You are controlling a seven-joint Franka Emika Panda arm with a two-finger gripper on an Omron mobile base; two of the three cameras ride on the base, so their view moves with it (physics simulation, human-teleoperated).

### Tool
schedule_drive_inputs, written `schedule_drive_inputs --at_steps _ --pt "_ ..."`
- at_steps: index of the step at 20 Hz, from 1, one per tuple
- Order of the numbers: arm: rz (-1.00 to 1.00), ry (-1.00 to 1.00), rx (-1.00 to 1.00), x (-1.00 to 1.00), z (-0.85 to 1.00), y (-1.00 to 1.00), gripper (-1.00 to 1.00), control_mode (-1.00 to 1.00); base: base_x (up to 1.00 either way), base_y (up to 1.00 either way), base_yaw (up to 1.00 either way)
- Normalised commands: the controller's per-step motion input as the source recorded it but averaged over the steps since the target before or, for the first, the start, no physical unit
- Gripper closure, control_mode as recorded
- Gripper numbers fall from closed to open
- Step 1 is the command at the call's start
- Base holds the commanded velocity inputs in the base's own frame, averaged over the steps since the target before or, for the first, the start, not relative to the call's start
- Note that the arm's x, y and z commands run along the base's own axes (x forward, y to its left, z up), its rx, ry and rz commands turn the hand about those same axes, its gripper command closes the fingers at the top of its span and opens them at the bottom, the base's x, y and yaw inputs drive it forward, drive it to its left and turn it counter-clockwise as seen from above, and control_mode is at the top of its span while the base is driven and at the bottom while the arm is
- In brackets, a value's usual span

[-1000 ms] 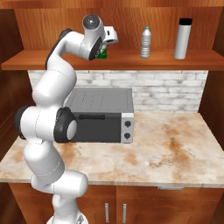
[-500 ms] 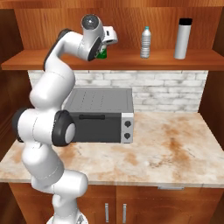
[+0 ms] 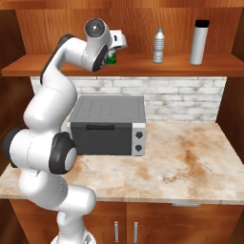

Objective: Pick the milk, bottled water, water bottle from the counter and place them in the open cabinet.

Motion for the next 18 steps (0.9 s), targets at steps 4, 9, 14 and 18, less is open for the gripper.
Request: schedule_drive_inputs --at_steps 4,9,14,18 --pt "0.0 -0.06 0.0 -0.43 0.01 -0.02 -1.0 -1.0 0.0 0.0 0.0" --pt "0.0 -0.05 0.0 -0.45 0.1 -0.02 -1.0 -1.0 0.0 0.0 0.0" --pt "0.0 -0.04 0.0 -0.55 0.24 -0.02 -1.0 -1.0 0.0 0.0 0.0" --pt "0.0 -0.01 0.0 -0.64 0.31 -0.01 -1.0 -1.0 0.0 0.0 0.0"
